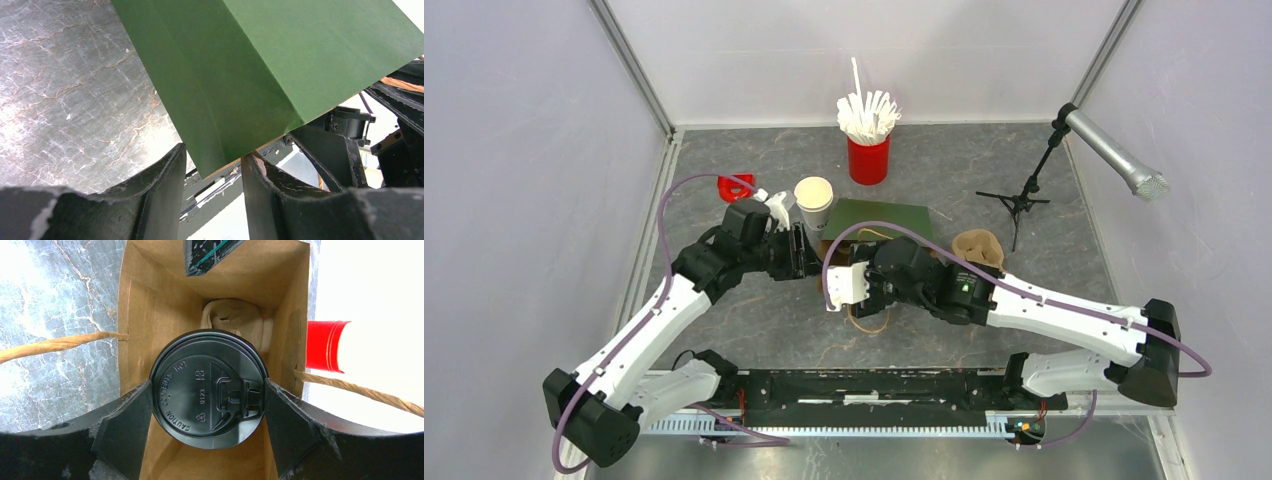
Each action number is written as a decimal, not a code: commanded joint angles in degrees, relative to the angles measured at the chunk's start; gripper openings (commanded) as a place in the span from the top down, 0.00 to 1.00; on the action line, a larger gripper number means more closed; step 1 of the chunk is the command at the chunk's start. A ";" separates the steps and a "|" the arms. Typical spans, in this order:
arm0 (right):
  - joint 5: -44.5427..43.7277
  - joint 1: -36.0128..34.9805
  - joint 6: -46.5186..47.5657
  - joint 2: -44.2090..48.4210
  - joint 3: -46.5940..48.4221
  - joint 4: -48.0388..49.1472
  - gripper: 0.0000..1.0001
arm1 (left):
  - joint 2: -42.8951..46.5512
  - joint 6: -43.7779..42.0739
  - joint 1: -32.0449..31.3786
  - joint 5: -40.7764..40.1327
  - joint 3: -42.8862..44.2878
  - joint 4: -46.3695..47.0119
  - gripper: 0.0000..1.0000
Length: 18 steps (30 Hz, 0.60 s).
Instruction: Pack the takeout coffee
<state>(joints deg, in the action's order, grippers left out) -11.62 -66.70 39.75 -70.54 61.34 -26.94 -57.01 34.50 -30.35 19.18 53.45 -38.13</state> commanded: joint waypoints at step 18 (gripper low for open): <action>2.79 0.16 4.08 4.77 -1.51 -0.08 0.38 | 1.64 2.20 -5.12 -5.83 1.01 4.10 0.96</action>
<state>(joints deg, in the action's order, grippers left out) -11.00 -66.70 39.77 -68.53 60.07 -27.14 -57.17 35.94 -35.29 12.36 52.53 -35.35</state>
